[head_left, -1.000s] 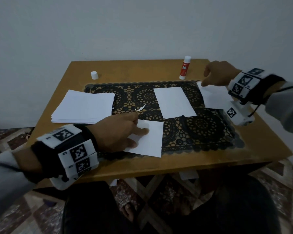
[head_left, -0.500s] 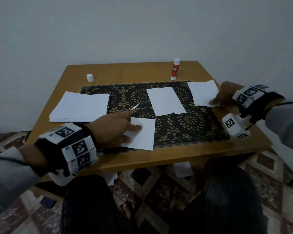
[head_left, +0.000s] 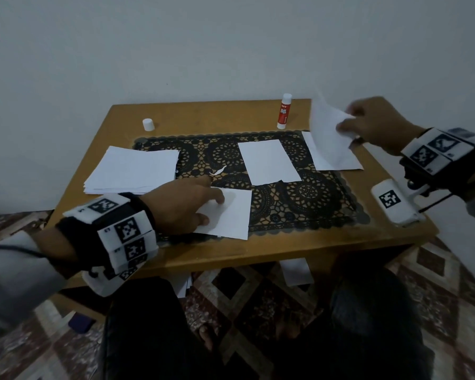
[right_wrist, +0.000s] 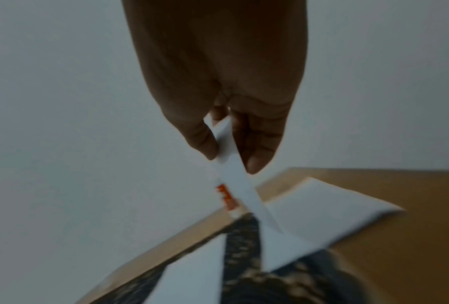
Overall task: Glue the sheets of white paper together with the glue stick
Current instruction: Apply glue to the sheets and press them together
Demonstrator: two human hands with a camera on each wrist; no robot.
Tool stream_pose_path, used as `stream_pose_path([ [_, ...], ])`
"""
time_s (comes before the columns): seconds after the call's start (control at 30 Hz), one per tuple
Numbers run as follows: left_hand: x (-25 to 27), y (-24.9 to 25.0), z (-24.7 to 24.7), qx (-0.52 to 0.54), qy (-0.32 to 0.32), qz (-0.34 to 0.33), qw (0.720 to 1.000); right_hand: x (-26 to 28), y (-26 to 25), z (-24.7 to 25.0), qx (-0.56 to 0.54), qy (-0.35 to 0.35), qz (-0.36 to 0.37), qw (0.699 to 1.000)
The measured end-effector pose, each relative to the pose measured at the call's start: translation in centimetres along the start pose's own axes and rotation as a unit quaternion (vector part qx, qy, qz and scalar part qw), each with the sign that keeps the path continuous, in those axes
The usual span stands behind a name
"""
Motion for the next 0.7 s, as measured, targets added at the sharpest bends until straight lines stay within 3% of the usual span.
stream_pose_path([
  [0.1, 0.7, -1.3, 2.6, 0.085, 0.132, 0.021, 0.987, 2.5, -5.8, -0.7, 0.005, -0.008, 0.132, 0.991],
  [0.17, 1.7, -3.1, 4.7, 0.195, 0.227, 0.049, 0.953, 4.1, -8.8, -2.2, -0.024, -0.059, 0.176, 0.982],
  [0.2, 2.1, -3.9, 5.3, 0.279, 0.245, 0.058, 0.927, 4.8, -10.0, -3.2, -0.042, -0.094, 0.184, 0.977],
  [0.3, 3.0, -4.7, 5.7, 0.543, 0.198, 0.039, 0.815, 6.3, -12.0, -6.5, -0.135, -0.203, 0.155, 0.957],
  [0.33, 3.3, -4.5, 5.6, 0.583, 0.17, 0.033, 0.793, 6.5, -12.2, -7.6, -0.165, -0.231, 0.138, 0.949],
  [0.4, 3.9, -4.4, 5.1, 0.597, 0.14, 0.043, 0.789, 6.7, -12.6, -9.3, -0.207, -0.266, 0.113, 0.935],
  [0.6, 4.5, -7.4, 2.3, 0.566, 0.143, 0.135, 0.8, 7.0, -9.9, -13.9, -0.286, -0.346, -0.025, 0.893],
  [0.7, 4.0, -8.1, 1.2, 0.489, 0.128, 0.15, 0.85, 7.5, -8.6, -15.2, -0.273, -0.36, -0.062, 0.89],
])
Point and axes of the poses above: each hand's wrist, its own x-axis away from the middle knuckle, its own z-axis out of the back of the hand, y = z × x, the point moved 6 cm from there along -x, towards the middle knuckle, and after that the axes turned 8 degrees about -y, right-handed, at the moved point
